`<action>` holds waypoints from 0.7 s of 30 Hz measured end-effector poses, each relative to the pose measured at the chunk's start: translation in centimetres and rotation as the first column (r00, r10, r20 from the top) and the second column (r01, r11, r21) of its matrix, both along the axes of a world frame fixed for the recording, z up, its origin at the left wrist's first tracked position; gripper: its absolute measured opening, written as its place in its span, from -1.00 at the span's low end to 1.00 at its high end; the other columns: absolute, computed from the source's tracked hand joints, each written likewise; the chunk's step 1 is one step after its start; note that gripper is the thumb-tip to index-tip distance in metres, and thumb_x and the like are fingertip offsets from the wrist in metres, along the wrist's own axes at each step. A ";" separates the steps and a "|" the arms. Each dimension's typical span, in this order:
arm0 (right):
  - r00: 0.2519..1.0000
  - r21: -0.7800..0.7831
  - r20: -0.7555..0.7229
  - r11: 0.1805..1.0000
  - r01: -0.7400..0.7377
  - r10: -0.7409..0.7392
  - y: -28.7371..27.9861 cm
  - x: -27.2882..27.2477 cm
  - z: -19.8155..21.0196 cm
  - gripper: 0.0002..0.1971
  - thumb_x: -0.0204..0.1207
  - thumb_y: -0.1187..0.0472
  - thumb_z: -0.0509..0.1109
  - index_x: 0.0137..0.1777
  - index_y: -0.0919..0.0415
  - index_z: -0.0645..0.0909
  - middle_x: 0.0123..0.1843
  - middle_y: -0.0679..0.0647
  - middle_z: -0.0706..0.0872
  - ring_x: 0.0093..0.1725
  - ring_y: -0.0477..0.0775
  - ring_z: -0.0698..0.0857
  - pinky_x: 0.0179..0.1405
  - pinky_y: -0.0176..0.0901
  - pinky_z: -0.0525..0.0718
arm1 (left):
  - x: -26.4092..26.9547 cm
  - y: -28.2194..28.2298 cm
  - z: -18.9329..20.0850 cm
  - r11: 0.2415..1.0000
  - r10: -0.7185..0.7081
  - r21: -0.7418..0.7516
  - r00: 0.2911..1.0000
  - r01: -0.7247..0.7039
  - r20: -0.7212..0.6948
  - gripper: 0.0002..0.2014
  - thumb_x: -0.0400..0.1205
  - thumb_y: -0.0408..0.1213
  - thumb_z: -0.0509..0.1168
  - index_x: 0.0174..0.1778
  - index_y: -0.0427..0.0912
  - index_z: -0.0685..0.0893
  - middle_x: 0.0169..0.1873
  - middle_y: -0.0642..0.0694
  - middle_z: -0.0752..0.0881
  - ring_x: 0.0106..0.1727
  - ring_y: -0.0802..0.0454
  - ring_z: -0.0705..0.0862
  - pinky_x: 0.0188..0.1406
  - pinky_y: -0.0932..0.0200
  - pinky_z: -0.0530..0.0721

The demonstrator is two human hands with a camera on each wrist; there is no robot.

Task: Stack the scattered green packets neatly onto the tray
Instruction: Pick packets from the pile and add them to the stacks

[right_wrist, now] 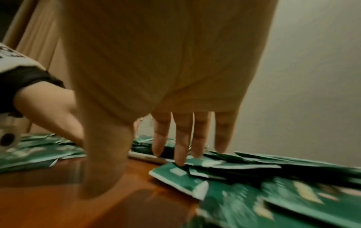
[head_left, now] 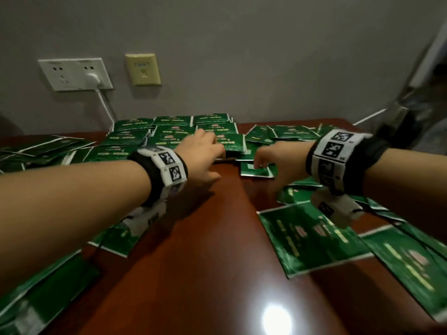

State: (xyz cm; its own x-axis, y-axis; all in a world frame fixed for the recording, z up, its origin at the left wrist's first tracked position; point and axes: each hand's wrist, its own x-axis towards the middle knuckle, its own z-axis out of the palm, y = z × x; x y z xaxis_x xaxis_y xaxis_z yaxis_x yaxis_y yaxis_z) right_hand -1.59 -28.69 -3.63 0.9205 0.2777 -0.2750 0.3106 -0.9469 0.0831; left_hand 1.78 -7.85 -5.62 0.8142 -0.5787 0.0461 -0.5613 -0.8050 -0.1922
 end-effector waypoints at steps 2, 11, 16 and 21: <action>0.993 -0.114 -0.026 0.988 0.109 -0.112 -1.7 -3.6 -0.2 -0.27 0.31 -0.23 0.57 0.39 0.15 0.48 0.29 0.11 0.66 0.19 0.18 0.66 0.01 -0.15 0.59 | -3.6 -3.0 -1.2 0.997 -0.070 -0.031 0.988 0.067 -0.141 -0.43 0.54 0.12 0.39 0.39 -0.10 0.52 0.26 -0.19 0.51 0.31 -0.17 0.46 0.27 0.00 0.50; 0.976 -0.125 -0.070 0.972 0.198 -0.208 -5.8 -14.6 -3.4 -0.53 0.42 -0.17 0.46 0.08 0.23 0.60 0.00 0.08 0.76 -0.03 0.11 0.71 -0.19 -0.23 0.58 | -13.7 -11.1 -4.6 0.949 -0.277 0.061 0.908 0.311 -0.313 -0.34 0.53 0.25 0.24 0.46 -0.08 0.47 0.31 -0.14 0.52 0.32 -0.20 0.52 0.32 -0.08 0.53; 0.998 0.048 0.030 0.997 0.058 -0.060 -4.3 -15.9 -4.4 -0.50 0.46 -0.01 0.47 0.37 0.11 0.52 0.18 0.07 0.71 0.10 0.12 0.70 -0.10 -0.20 0.56 | -16.4 -8.1 -4.5 0.960 -0.157 0.198 0.964 0.200 -0.213 -0.29 0.55 0.41 0.08 0.45 -0.04 0.45 0.26 -0.12 0.46 0.28 -0.13 0.45 0.25 -0.05 0.55; 0.994 0.238 0.027 0.966 0.098 -0.108 -3.5 -17.3 -5.6 -0.37 0.52 0.14 0.41 0.57 0.12 0.29 0.42 0.10 0.56 0.31 0.14 0.60 0.19 -0.12 0.59 | -18.7 -6.2 -4.9 0.972 -0.064 0.210 0.975 0.109 -0.210 -0.24 0.54 0.44 0.05 0.49 -0.06 0.39 0.29 -0.12 0.41 0.35 -0.14 0.40 0.28 -0.14 0.57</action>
